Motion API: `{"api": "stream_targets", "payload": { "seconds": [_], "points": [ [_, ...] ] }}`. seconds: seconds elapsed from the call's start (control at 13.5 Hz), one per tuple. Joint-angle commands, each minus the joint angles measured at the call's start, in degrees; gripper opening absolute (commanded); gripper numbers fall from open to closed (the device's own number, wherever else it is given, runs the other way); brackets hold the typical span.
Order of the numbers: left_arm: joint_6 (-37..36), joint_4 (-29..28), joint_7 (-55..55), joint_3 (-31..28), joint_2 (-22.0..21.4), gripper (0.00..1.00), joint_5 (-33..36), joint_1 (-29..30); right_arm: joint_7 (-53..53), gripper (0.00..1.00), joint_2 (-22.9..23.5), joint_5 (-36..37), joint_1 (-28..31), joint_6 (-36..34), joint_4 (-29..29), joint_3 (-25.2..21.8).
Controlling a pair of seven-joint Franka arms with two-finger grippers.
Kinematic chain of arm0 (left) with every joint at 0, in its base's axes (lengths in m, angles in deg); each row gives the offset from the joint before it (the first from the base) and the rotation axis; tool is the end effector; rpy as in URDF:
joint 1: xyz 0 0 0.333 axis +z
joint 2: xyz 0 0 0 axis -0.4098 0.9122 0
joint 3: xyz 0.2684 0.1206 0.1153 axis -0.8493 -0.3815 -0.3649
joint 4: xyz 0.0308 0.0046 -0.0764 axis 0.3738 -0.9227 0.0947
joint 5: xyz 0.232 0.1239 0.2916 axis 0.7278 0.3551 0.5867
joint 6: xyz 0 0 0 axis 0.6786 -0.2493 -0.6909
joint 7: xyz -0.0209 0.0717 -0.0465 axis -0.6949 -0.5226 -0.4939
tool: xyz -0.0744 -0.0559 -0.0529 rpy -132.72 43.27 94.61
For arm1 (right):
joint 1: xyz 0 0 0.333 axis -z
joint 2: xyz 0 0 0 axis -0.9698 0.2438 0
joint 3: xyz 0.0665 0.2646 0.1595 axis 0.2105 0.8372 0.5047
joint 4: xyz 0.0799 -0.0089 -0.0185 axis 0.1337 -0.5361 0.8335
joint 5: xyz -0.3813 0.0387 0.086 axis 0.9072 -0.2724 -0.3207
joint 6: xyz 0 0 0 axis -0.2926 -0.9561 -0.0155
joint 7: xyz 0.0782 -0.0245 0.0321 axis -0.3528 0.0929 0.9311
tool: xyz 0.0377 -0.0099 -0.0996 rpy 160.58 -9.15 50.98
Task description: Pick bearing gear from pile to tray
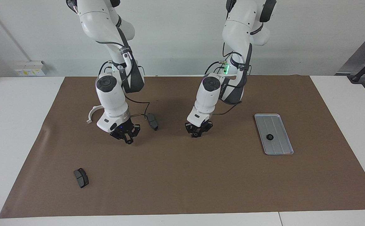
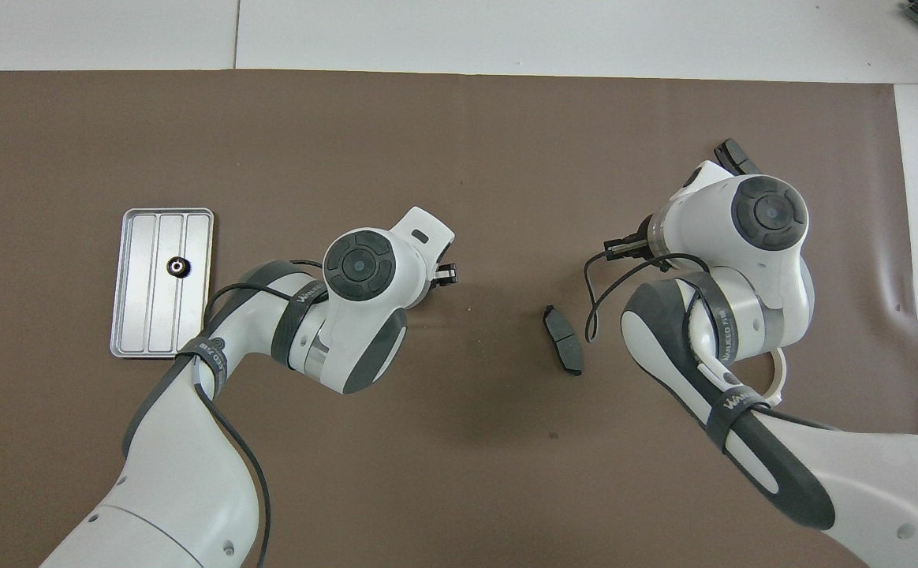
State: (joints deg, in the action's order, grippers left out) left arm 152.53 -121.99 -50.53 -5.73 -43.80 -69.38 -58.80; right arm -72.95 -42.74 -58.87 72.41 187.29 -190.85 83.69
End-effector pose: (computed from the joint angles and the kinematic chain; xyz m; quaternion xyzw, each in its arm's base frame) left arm 0.5355 -0.3708 0.2970 0.9958 0.0363 0.0511 0.0666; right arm 0.6096 0.1275 0.3406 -0.9950 -0.0686 -0.0720 0.0102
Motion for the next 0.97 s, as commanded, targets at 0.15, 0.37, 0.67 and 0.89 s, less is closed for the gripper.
{"api": "stream_targets", "payload": {
  "seconds": [0.15,0.37,0.67,0.89],
  "points": [
    [0.0,-0.5,-0.6,-0.6,-0.2,0.22,0.7,0.0,-7.4,0.00,-2.5,-0.7,0.4,-3.2,2.1,2.5],
    [-7.2,4.9,-0.3,-0.7,0.3,0.21,0.8,0.8,-13.9,0.00,-2.6,-0.7,-1.0,-7.5,5.7,3.4],
    [-14.9,11.3,0.6,-0.6,1.0,0.21,2.3,5.4,-18.8,0.00,-2.6,-0.7,-2.9,-7.0,5.8,3.9],
    [-20.5,10.8,11.7,-0.6,-2.4,0.20,2.3,11.9,-25.4,0.00,-1.2,-0.8,-8.3,-3.4,5.7,4.0]
  ]
}}
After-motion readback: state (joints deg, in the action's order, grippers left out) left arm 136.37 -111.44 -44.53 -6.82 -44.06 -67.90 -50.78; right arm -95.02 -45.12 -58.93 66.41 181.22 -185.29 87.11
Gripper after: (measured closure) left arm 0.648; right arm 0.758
